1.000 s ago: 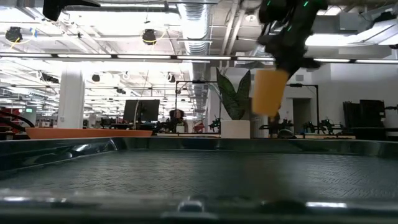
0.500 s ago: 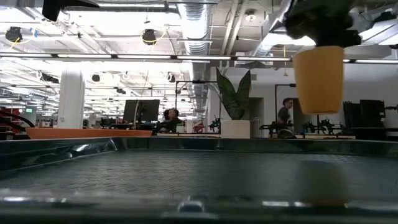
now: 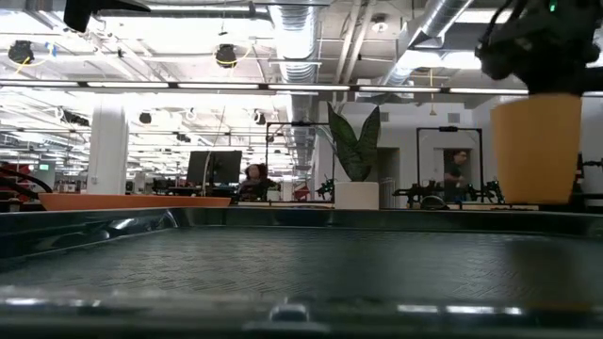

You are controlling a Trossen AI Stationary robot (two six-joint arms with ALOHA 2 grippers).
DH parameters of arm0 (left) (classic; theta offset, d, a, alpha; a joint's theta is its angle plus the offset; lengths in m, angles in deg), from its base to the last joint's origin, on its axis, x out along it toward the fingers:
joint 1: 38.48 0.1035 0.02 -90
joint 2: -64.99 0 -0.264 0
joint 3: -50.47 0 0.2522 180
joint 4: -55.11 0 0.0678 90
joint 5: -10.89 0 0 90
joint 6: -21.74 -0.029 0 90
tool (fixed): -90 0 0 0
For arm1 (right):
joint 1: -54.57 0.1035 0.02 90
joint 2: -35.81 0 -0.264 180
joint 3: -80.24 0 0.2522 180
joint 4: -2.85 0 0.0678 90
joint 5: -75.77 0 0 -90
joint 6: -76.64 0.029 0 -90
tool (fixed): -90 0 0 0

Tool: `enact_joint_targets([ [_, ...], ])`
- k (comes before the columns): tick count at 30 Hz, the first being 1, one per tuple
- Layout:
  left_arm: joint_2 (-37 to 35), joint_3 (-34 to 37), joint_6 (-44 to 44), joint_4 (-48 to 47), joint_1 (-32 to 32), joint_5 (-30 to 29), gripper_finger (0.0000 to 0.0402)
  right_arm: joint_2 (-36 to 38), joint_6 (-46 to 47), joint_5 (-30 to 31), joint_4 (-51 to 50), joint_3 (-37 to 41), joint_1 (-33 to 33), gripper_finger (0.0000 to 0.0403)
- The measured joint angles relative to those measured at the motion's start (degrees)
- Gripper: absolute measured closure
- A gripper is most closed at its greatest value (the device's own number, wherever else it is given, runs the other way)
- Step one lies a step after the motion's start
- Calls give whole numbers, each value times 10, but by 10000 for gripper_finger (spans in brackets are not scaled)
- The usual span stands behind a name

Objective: Pick and place plate/cup/fork/spoon on tray
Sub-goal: Put the yellow cup on the black tray

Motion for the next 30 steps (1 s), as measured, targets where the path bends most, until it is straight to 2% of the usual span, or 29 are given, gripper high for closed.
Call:
enact_joint_targets([
  [7,0,0,15,-4,0,0,166,2,-3,-36,51,58,-3,400],
  [15,0,0,30,-15,0,-1,166,2,-9,-26,54,58,-5,397],
  [21,0,0,30,-15,0,-1,166,-2,-14,17,56,58,0,398],
  [30,0,0,30,-15,0,-1,166,-3,-16,17,52,58,0,368],
])
